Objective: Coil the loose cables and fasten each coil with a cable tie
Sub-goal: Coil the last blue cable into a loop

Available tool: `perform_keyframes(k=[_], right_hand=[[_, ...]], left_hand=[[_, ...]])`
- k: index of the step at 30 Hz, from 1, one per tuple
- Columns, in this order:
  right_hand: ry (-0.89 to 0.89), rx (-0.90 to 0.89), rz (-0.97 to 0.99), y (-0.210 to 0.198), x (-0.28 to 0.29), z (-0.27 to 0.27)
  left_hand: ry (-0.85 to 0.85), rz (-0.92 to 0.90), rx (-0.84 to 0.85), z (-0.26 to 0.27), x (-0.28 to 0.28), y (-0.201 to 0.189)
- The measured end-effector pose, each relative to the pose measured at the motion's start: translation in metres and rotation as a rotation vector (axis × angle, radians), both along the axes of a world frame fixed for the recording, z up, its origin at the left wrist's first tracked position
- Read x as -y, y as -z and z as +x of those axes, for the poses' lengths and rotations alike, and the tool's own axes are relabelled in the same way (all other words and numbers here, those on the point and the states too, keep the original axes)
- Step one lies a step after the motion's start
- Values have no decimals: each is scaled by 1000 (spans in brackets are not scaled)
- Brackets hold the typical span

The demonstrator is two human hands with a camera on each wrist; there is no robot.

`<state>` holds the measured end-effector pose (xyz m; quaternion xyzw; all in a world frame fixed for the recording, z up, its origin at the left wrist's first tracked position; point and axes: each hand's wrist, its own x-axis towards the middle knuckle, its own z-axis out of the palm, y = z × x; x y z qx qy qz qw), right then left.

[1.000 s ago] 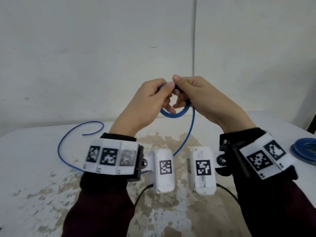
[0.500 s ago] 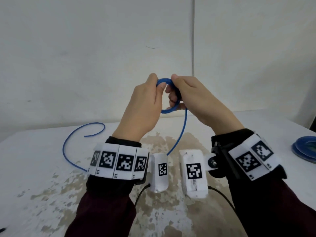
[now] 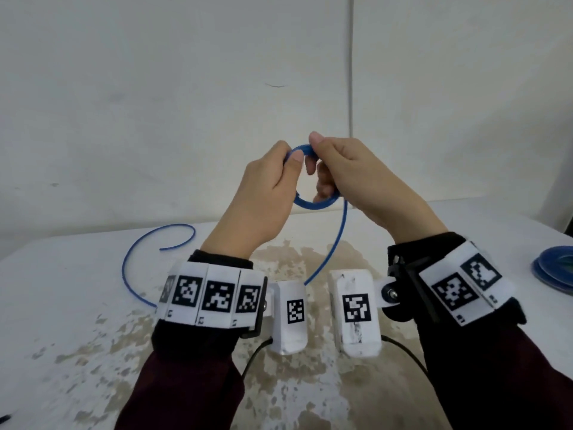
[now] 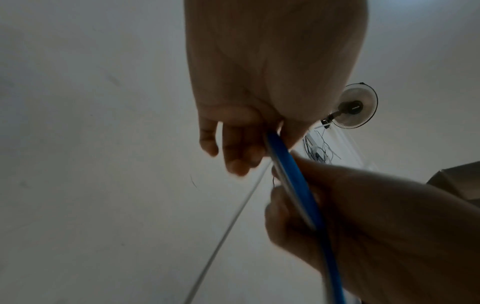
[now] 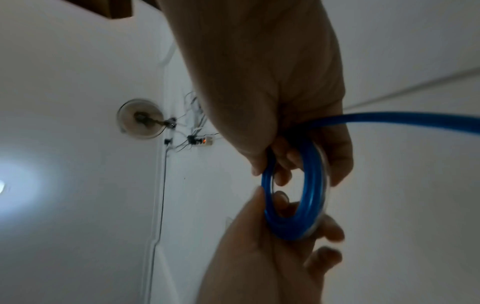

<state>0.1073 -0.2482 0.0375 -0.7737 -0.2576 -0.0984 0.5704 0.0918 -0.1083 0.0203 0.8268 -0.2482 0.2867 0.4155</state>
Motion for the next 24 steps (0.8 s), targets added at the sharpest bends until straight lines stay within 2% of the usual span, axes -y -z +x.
perform_keyframes(k=[2, 3, 6, 9, 12, 15, 24], right_hand=[[44, 44, -76, 2, -1, 1], [11, 15, -49, 3, -2, 2], [-178, -140, 159, 2, -2, 4], [-281, -194, 275, -1, 1, 5], [-232, -144, 241, -3, 9, 4], [-151, -72, 100, -3, 15, 3], [-62, 32, 20, -3, 7, 1]], left_hand=[[19, 57, -43, 0, -2, 2], [1, 71, -6, 0, -3, 2], [-101, -23, 160, 4, -7, 2], [-69, -80, 139, 2, -7, -1], [41, -37, 9, 0, -6, -2], [113, -2, -71, 0, -7, -4], [45, -37, -13, -3, -14, -9]])
